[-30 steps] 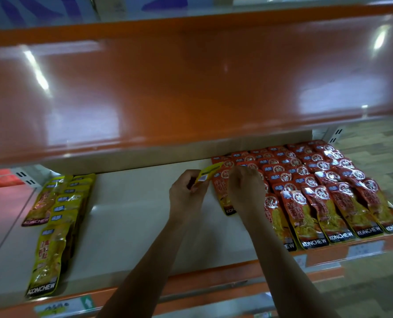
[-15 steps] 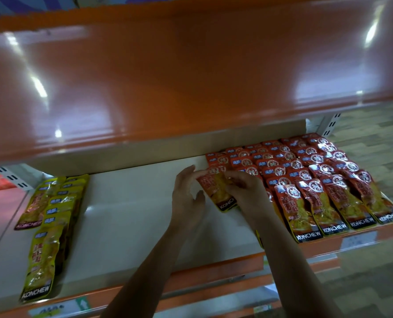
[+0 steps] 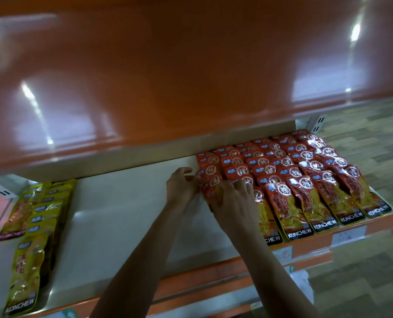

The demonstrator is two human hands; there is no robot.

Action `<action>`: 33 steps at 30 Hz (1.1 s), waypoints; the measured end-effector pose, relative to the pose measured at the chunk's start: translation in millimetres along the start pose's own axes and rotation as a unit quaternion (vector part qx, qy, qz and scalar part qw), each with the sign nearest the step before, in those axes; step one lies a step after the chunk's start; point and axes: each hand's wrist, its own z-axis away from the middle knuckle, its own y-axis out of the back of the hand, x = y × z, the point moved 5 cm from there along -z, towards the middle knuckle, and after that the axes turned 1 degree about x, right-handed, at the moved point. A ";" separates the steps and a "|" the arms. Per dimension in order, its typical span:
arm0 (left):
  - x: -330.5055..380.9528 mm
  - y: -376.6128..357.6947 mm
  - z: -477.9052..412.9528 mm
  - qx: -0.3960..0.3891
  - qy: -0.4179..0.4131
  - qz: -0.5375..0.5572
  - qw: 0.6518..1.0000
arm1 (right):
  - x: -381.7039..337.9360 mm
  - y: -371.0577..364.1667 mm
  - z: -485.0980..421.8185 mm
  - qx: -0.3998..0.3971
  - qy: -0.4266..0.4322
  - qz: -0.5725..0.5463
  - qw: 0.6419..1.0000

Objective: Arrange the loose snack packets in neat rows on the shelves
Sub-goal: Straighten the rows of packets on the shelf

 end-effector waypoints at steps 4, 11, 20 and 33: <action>-2.4 -3.7 -7.6 -0.017 0.067 0.050 0.996 | -3.3 -6.4 2.6 0.002 0.014 0.063 0.998; 5.4 -14.3 -10.3 -0.052 0.034 0.044 0.997 | -4.7 -16.3 7.5 -0.008 -0.027 0.099 0.995; 10.9 -15.0 -19.4 -0.031 0.038 0.028 0.998 | -11.9 -18.4 2.7 -0.019 0.079 0.048 0.996; 10.8 -15.0 -23.8 -0.015 0.034 0.030 0.999 | -15.0 -26.9 -3.6 -0.053 0.064 0.069 0.994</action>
